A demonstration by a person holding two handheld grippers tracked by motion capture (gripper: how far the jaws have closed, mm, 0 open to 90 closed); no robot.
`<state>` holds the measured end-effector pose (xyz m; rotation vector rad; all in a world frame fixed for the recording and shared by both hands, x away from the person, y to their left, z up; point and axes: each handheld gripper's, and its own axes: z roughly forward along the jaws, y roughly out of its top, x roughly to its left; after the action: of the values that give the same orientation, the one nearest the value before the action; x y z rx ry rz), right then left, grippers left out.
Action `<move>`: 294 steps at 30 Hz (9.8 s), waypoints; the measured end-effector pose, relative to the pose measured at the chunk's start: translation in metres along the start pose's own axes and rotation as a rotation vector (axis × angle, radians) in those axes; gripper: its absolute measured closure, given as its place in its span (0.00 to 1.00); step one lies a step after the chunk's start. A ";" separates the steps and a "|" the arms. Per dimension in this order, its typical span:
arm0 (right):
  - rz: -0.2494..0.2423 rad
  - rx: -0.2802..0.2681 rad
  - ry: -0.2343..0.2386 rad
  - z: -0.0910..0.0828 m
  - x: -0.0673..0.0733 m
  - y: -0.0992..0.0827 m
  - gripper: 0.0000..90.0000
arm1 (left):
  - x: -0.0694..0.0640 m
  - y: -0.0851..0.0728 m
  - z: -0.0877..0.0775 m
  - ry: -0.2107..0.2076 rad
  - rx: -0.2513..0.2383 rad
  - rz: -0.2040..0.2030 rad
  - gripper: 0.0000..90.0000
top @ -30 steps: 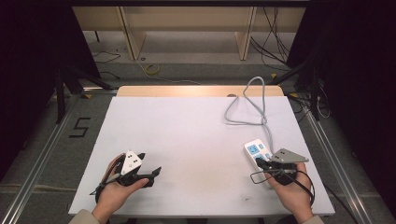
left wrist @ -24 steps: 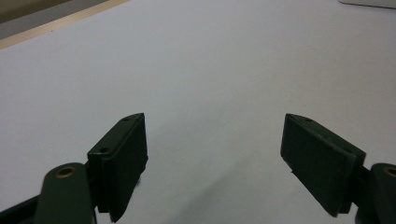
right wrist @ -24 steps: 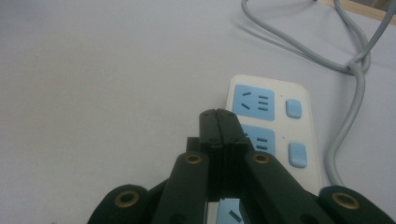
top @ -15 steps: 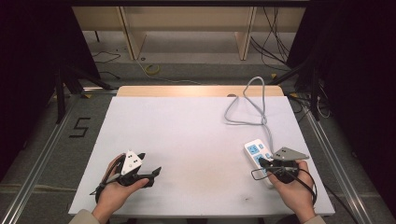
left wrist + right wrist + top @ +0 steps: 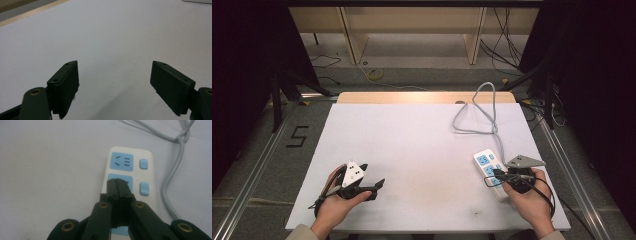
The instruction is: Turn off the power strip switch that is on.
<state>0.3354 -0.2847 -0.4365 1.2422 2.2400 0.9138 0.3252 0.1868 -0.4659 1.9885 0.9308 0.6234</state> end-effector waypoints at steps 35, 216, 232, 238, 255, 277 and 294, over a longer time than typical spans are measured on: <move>0.042 0.094 -0.061 -0.005 -0.028 0.004 1.00 | 0.000 0.000 0.001 -0.001 0.002 0.002 0.25; 0.059 0.545 -0.055 0.029 -0.035 0.041 1.00 | 0.000 0.000 0.001 -0.003 0.006 0.005 0.26; 0.055 0.540 -0.054 0.029 -0.035 0.041 1.00 | 0.000 0.000 0.001 -0.003 0.008 0.007 0.26; 0.054 0.525 -0.054 0.024 -0.037 0.042 1.00 | 0.000 0.000 0.001 -0.003 0.010 0.008 0.26; 0.064 0.371 0.024 0.024 -0.033 0.043 0.98 | 0.000 0.000 0.001 -0.002 0.008 0.008 0.26; 0.022 0.101 0.107 0.026 -0.022 0.042 0.80 | 0.001 0.000 0.001 -0.003 0.008 0.008 0.26; -0.069 -0.100 0.229 0.033 0.004 0.034 0.57 | 0.000 -0.001 0.001 -0.005 0.013 0.012 0.26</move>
<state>0.3739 -0.2569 -0.4349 1.0555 2.3619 1.1776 0.3258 0.1871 -0.4671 2.0083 0.9226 0.6202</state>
